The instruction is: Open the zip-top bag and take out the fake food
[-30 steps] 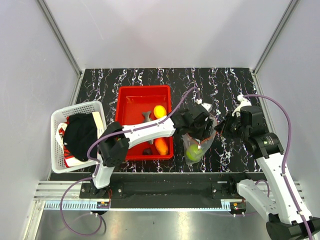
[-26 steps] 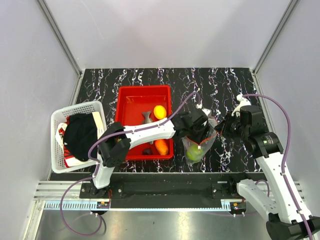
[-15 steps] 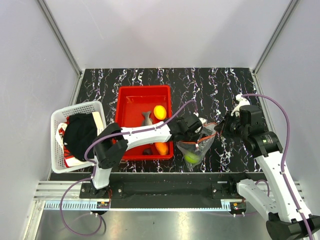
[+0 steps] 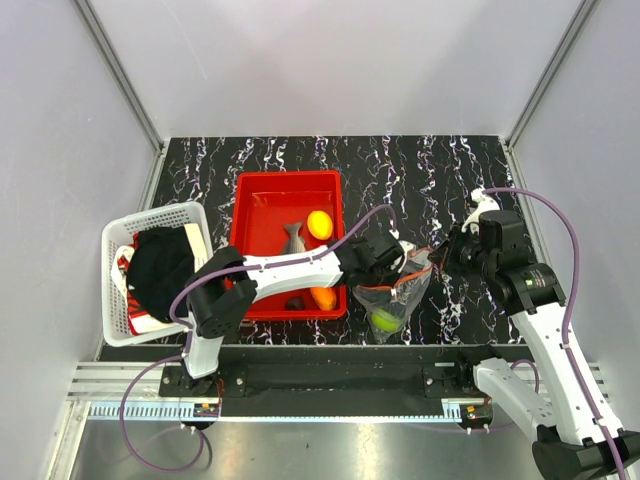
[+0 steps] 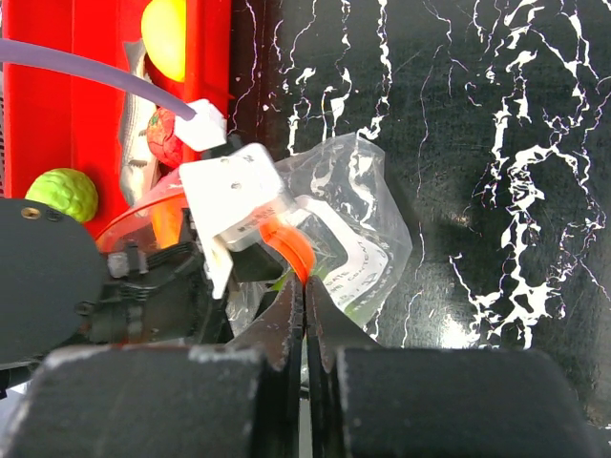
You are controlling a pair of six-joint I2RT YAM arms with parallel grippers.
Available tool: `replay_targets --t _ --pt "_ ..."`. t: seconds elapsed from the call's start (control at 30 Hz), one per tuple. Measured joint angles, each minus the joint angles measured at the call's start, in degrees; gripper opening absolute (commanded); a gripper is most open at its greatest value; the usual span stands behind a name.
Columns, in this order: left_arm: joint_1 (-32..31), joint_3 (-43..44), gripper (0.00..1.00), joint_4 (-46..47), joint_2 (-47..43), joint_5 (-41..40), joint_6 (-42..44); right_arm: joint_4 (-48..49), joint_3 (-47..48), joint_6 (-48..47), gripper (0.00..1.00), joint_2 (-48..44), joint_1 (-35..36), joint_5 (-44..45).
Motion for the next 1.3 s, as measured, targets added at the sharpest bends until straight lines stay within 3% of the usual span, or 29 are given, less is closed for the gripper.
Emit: replay_targets --t 0.27,0.33,0.4,0.5,0.87,1.1,1.3 --pt "-1.27 -0.33 0.88 2.54 3.23 -0.33 -1.29 -0.44 0.0 0.0 0.0 0.13 0.0 -0.07" --pt "-1.46 -0.33 0.79 3.17 3.58 -0.33 -1.4 -0.42 0.0 0.0 0.0 0.24 0.0 -0.07" --pt "-1.46 -0.31 0.59 3.45 3.67 -0.33 -1.55 -0.37 -0.02 0.0 0.0 0.26 0.0 -0.07" --pt "-1.42 -0.28 0.42 3.67 3.67 -0.55 -1.88 -0.35 -0.02 0.0 0.0 0.24 0.0 -0.07" --pt "0.09 4.11 0.0 -0.52 2.89 -8.5 -0.15 -0.39 -0.02 0.68 0.0 -1.16 0.0 0.7" --pt "1.42 6.54 0.0 -1.88 -2.1 -16.0 2.32 -0.39 -0.02 1.4 0.0 -2.56 0.0 2.21" --pt "1.42 7.08 0.0 -1.49 -5.6 -17.4 4.94 -0.39 -0.02 1.75 0.0 -2.62 0.0 3.19"
